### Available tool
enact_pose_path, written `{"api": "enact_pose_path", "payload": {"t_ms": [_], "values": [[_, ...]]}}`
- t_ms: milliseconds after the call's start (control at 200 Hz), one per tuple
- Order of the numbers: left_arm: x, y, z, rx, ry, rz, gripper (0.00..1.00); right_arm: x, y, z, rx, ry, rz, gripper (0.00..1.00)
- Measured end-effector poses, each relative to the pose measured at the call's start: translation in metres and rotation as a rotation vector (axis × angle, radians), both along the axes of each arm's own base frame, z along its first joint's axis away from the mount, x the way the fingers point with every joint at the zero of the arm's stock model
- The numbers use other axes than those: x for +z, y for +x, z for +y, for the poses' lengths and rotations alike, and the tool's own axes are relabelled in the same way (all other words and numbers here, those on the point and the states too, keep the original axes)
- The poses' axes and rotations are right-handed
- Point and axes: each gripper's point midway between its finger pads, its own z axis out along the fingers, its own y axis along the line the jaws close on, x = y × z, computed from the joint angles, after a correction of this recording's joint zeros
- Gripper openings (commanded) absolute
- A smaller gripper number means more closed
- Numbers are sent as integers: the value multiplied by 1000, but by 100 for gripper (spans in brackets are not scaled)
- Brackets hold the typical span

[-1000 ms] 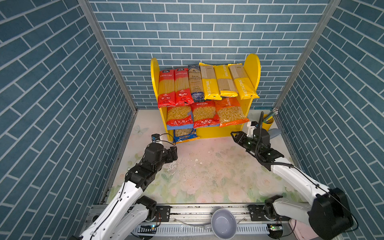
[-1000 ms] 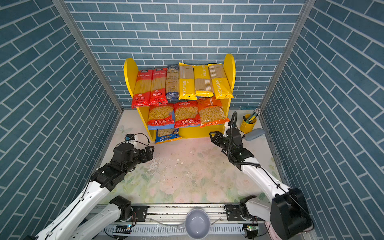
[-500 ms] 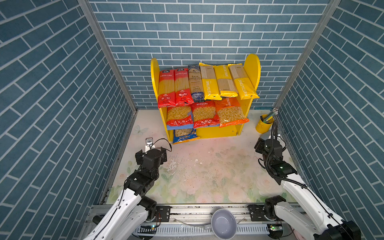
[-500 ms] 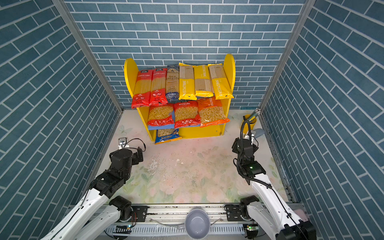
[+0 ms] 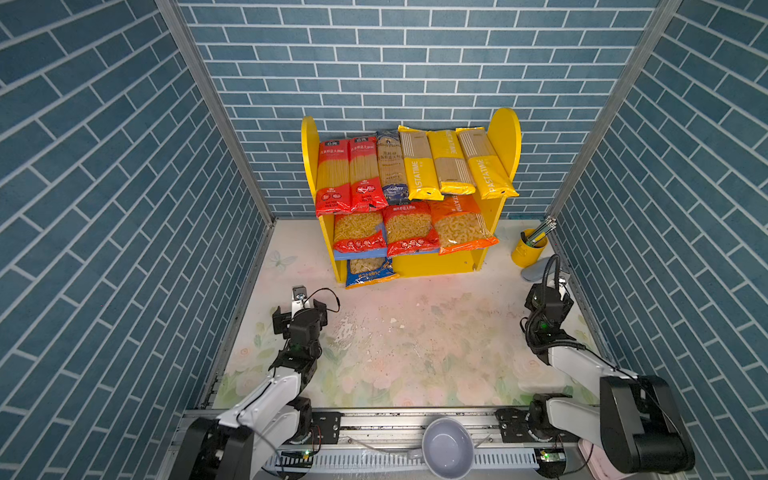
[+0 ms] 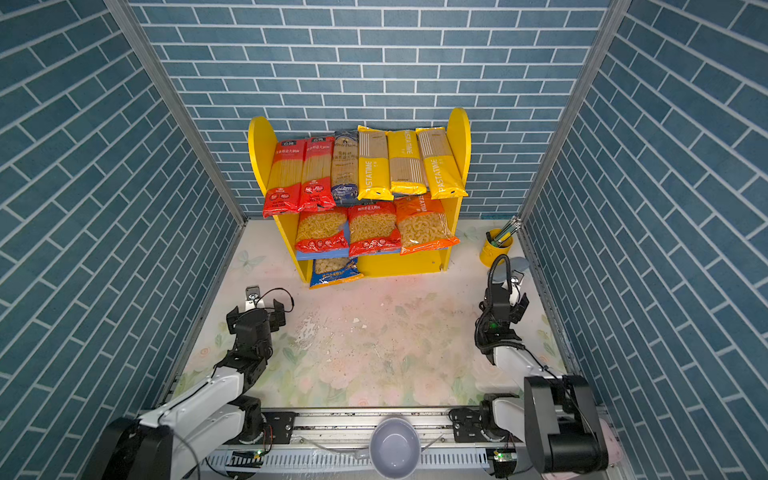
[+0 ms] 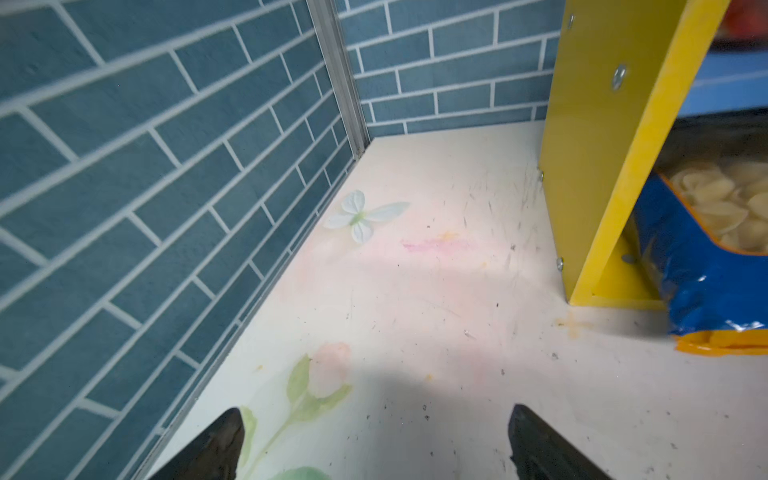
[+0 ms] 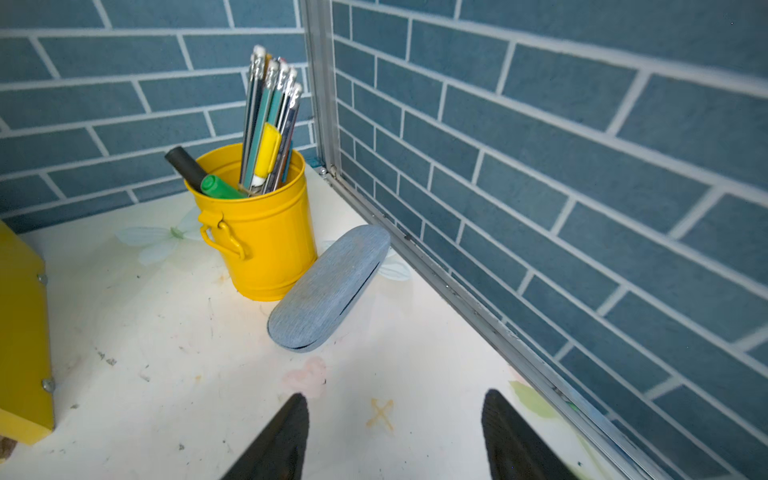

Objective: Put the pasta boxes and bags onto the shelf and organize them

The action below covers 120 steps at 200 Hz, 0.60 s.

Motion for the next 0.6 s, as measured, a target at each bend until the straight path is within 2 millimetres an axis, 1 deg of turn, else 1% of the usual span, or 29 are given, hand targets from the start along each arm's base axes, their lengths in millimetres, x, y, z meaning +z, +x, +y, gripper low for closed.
{"api": "enact_pose_path", "payload": {"t_ms": [80, 135, 220, 300, 330, 395, 420, 470, 530, 540, 545, 555, 565, 600], "values": [[-10, 13, 3, -16, -36, -7, 100, -6, 4, 3, 31, -11, -7, 66], [-15, 21, 0, -48, -46, 8, 100, -11, 6, 4, 45, -14, -15, 66], [-9, 39, -9, -115, -51, -24, 100, -20, 11, 8, 79, -17, -22, 67], [-9, 53, -12, -150, -57, -54, 100, -36, 17, 17, 146, -24, 2, 66], [-13, 56, -13, -159, -59, -58, 100, -41, 18, 21, 170, -24, 17, 67], [-25, 60, -15, -178, -63, -36, 100, -44, 20, 27, 213, -22, 15, 67], [-31, 59, -16, -181, -66, -15, 100, -45, 22, 29, 231, -17, 11, 70], [-31, 61, -14, -179, -70, -11, 100, -46, 25, 30, 247, -11, -2, 70], [-24, 69, -11, -168, -76, -28, 100, -52, 25, 28, 254, 0, 20, 77], [-22, 70, -11, -167, -76, -31, 100, -52, 25, 27, 254, 2, 21, 81], [-21, 71, -10, -165, -77, -35, 100, -52, 25, 27, 255, 2, 22, 84], [-20, 72, -10, -164, -77, -39, 100, -52, 26, 27, 255, 3, 23, 93], [-18, 74, -9, -162, -78, -46, 100, -53, 26, 26, 253, 11, 23, 97], [-12, 78, -8, -160, -78, -64, 100, -53, 28, 23, 251, 16, 32, 99]]}}
